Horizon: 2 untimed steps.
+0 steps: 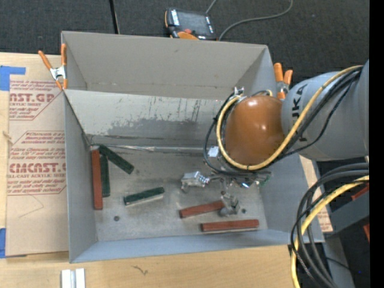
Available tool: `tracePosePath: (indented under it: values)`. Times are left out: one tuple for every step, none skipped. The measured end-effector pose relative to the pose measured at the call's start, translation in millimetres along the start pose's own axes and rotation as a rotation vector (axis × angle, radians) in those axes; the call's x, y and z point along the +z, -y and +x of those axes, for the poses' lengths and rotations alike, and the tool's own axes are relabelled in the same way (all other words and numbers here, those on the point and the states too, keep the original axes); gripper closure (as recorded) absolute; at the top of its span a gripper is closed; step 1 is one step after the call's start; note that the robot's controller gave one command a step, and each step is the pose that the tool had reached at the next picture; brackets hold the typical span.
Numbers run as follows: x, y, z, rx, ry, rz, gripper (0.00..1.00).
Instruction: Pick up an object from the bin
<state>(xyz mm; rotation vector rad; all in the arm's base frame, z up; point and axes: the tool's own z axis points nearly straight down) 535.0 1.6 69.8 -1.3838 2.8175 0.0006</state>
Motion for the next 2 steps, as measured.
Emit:
tracePosePath:
  values:
    - [-0.4, -0.4, 0.0, 0.001, 0.0, -0.002, 1.0]
    - [-166.1, -14.6, -15.7, 0.031, 0.005, 0.006, 1.0]
